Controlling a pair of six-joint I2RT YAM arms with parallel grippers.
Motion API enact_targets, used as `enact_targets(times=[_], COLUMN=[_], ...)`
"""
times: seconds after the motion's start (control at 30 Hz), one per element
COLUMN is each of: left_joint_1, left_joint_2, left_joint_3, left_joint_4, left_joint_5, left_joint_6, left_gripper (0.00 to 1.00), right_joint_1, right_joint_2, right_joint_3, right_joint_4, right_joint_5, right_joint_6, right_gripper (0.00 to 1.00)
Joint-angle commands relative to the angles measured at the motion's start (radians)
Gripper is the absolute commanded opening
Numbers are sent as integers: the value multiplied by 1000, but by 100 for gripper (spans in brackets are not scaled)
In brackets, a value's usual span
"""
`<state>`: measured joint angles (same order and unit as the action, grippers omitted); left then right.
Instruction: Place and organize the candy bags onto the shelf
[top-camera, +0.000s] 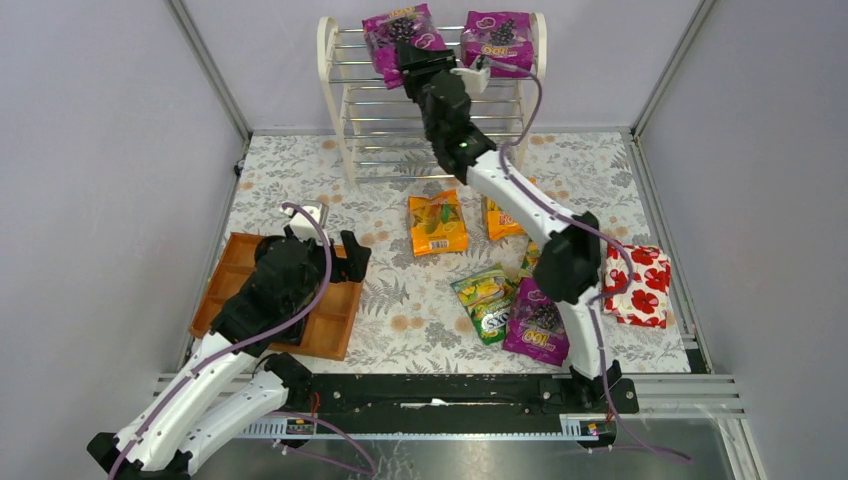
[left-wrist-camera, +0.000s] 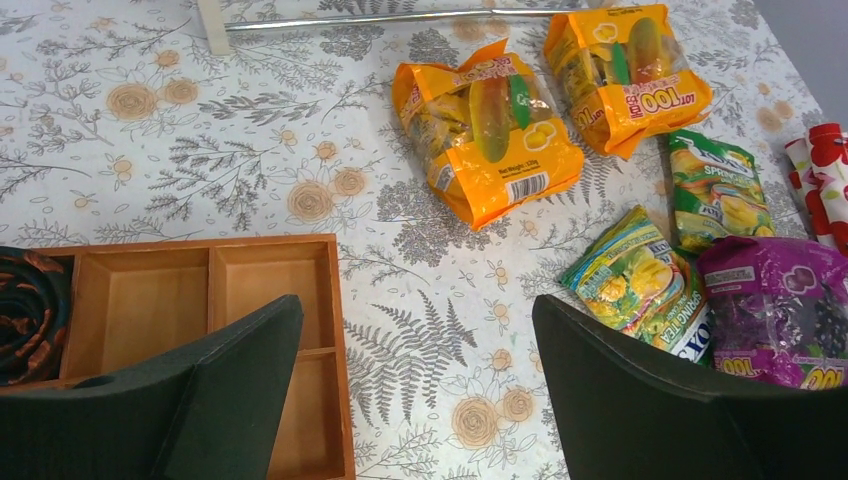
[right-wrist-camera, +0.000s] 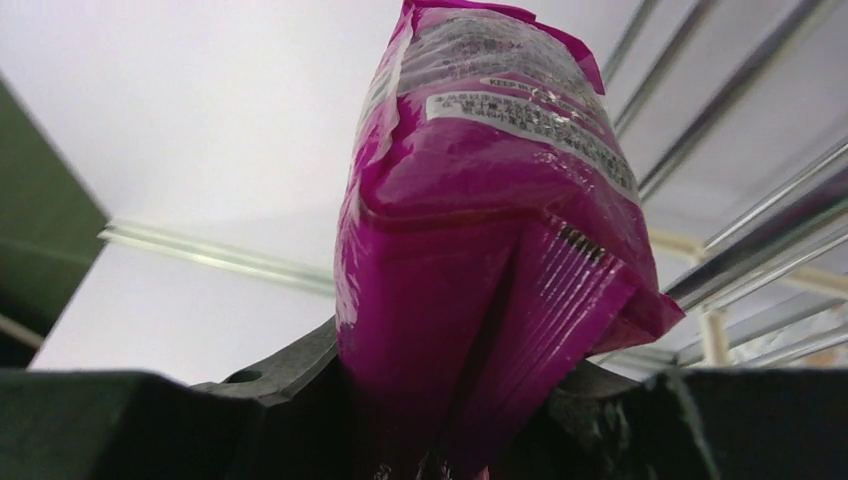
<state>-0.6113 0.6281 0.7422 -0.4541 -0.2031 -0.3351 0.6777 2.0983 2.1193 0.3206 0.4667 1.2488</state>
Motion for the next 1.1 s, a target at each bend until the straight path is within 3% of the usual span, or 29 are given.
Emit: enact_targets(times=[0.0,0.2,0.8,1.07], left_joint_1=[1,0,-1,-1], left_joint_2=[-20,-4,10,6], left_joint_3=[-8,-14,-18,-19], left_joint_4=[62,67,81,81], left_joint_5=[-54,-62,-56,-54], left_joint_6=[18,24,25,24], left_gripper=[90,90,91,91], right_joint_1=[38,48,44,42], right_joint_2=[94,218,273,188], right_joint_3=[243,355,401,330], right_joint_4=[137,185,264,105], right_joint_5=[290,415,533,440], right_joint_6=[-94,-147,-306,-232], right_gripper=[45,46,53,81])
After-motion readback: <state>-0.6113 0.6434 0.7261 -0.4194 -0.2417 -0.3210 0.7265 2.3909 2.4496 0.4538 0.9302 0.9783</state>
